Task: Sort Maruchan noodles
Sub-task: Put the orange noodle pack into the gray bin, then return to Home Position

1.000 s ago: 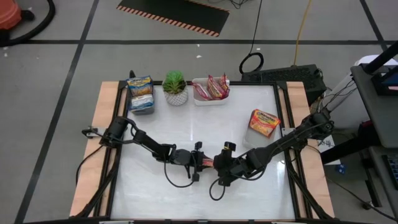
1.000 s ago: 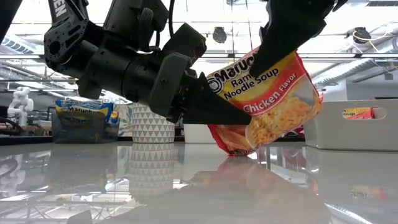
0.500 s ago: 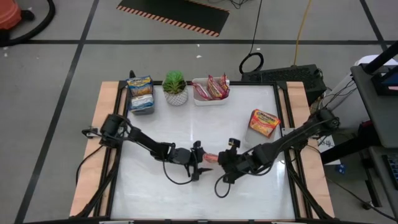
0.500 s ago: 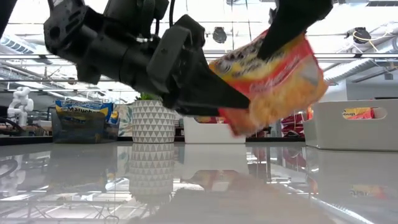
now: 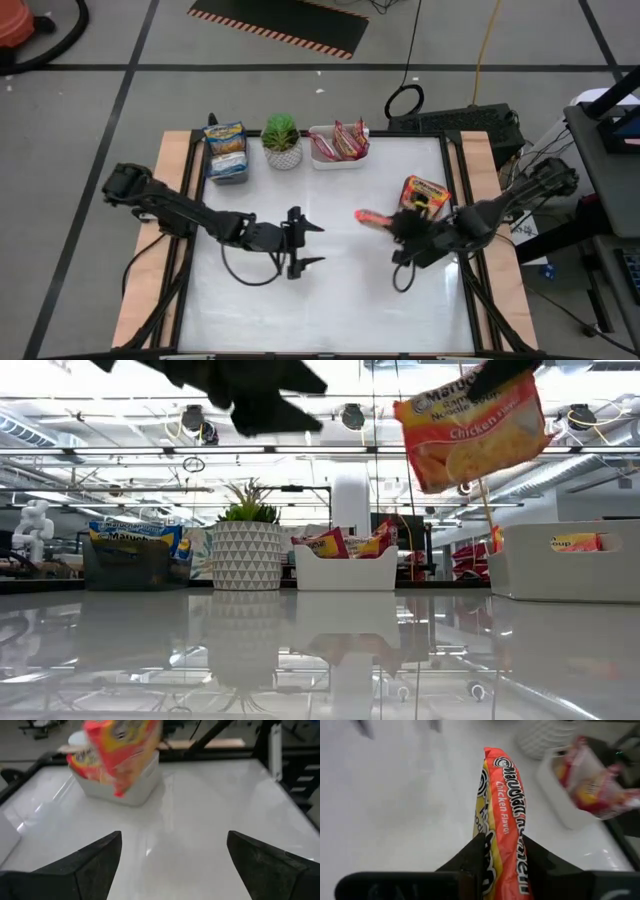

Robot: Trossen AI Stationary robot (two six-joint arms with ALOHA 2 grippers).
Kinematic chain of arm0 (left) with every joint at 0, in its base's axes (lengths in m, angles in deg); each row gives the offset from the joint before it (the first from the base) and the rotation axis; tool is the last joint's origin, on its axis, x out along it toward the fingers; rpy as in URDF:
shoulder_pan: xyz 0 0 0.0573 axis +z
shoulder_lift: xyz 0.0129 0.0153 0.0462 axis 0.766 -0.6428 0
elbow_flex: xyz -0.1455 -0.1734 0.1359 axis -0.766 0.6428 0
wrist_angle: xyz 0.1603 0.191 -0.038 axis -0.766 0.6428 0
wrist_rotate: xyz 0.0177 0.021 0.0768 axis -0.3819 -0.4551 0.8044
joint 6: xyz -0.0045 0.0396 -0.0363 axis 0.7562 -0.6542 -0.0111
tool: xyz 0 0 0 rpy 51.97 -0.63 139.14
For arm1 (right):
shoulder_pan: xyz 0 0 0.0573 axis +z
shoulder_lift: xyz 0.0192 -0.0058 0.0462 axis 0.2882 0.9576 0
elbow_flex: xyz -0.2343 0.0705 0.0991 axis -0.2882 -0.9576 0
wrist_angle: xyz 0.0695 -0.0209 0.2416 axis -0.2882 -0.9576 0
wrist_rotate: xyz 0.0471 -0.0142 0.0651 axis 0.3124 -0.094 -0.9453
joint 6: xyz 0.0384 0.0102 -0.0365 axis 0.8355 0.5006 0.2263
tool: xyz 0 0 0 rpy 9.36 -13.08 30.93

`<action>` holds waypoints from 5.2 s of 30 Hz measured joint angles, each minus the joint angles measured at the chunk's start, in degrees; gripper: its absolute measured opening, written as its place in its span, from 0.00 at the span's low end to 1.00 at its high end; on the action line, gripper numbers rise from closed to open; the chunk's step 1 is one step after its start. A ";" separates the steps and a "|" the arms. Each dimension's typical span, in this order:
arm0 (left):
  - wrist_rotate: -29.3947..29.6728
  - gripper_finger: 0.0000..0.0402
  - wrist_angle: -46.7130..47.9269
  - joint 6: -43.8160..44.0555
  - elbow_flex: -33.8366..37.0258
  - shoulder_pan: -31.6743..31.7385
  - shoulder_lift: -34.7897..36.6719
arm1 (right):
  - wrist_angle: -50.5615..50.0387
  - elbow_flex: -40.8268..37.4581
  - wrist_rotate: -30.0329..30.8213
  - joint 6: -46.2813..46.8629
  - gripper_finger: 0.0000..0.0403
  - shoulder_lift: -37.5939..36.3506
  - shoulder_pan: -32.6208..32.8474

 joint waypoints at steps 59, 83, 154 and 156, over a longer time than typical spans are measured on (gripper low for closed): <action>3.72 0.91 -5.87 2.71 6.80 -1.52 7.56 | -16.28 -25.31 8.23 32.77 0.43 -31.53 -1.38; 1.34 0.10 -9.54 -2.80 37.30 -0.66 52.59 | 75.87 -50.48 -12.77 -40.98 0.02 -29.88 -1.22; -16.78 0.01 14.21 0.09 49.29 12.86 86.19 | 53.86 -65.12 -20.12 -47.90 0.00 -69.71 -3.24; -16.68 0.01 14.23 -2.66 49.29 12.90 86.19 | 53.64 -65.12 -22.01 -48.22 0.00 -69.71 -4.32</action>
